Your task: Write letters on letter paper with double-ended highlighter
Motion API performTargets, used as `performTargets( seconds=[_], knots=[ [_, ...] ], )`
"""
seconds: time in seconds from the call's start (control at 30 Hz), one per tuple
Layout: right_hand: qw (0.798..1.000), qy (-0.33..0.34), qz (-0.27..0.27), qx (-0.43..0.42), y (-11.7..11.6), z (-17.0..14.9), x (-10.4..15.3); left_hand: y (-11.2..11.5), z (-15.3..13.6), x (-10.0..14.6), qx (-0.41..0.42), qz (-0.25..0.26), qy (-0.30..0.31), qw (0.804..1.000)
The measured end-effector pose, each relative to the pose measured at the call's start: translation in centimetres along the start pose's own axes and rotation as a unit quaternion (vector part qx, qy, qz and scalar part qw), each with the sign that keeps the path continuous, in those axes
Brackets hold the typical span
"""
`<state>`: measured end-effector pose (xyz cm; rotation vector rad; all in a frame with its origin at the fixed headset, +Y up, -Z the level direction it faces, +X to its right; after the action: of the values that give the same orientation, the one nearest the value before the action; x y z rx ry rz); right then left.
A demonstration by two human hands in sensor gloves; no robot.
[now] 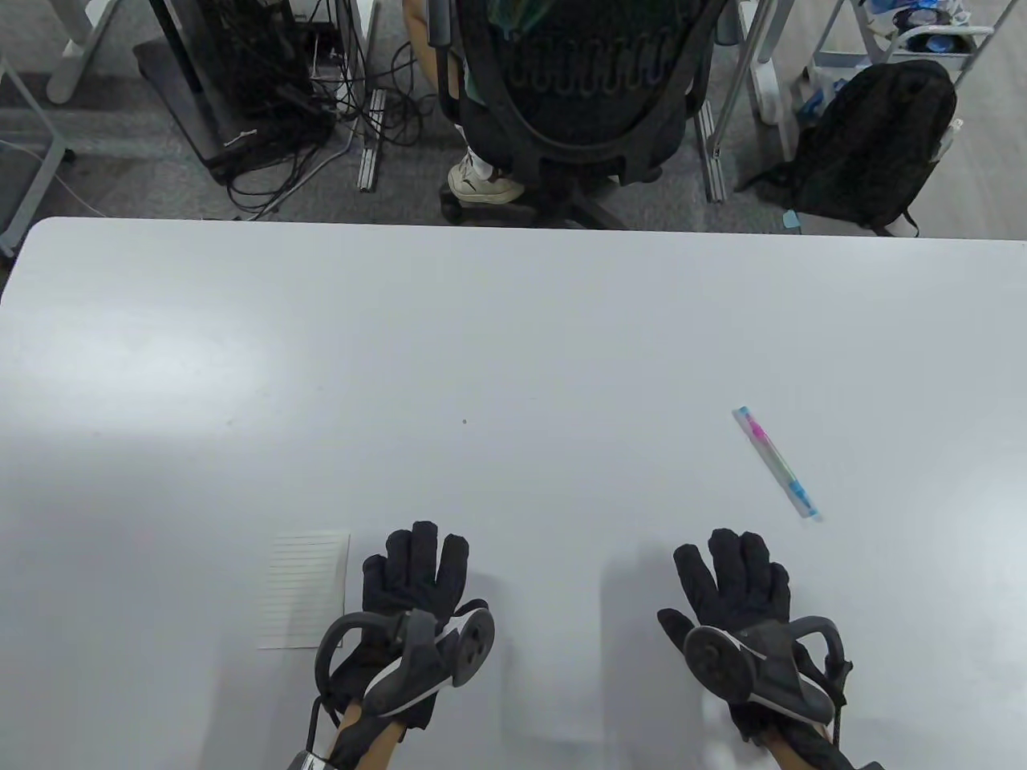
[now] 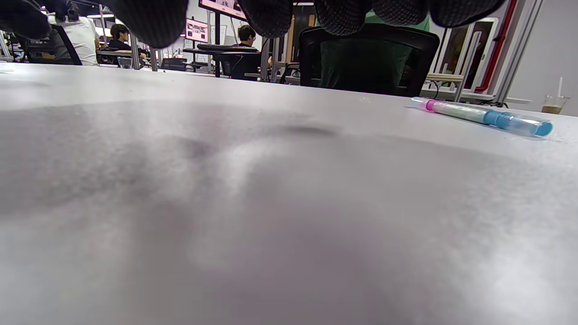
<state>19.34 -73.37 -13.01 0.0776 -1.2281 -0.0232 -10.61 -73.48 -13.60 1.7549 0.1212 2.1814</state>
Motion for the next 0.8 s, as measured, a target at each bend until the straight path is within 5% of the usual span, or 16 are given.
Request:
performTargets(
  seconds=[0.5, 0.8],
  knots=[
    [1.000, -0.002, 0.013, 0.002, -0.1, 0.1, -0.3, -0.2, -0.3, 0.1, 0.004, 0.006, -0.003, 1.000],
    [0.999, -0.036, 0.005, 0.019, 0.5, -2.5, -3.0, -0.3, -0.2, 0.1, 0.003, 0.010, 0.000, 1.000]
  ],
)
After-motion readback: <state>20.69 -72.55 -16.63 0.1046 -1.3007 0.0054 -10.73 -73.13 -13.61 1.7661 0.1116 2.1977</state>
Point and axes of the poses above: the tracker on the back of each hand, its own z axis roughly to the thumb side, its own x axis roughly from the fingertips to the wrist, y = z × x, the point moved 2 cm from there along -x, roughly from the wrist to the fingertips, and after that the axes turned 8 degrees about -z, right-handed, at the moved point
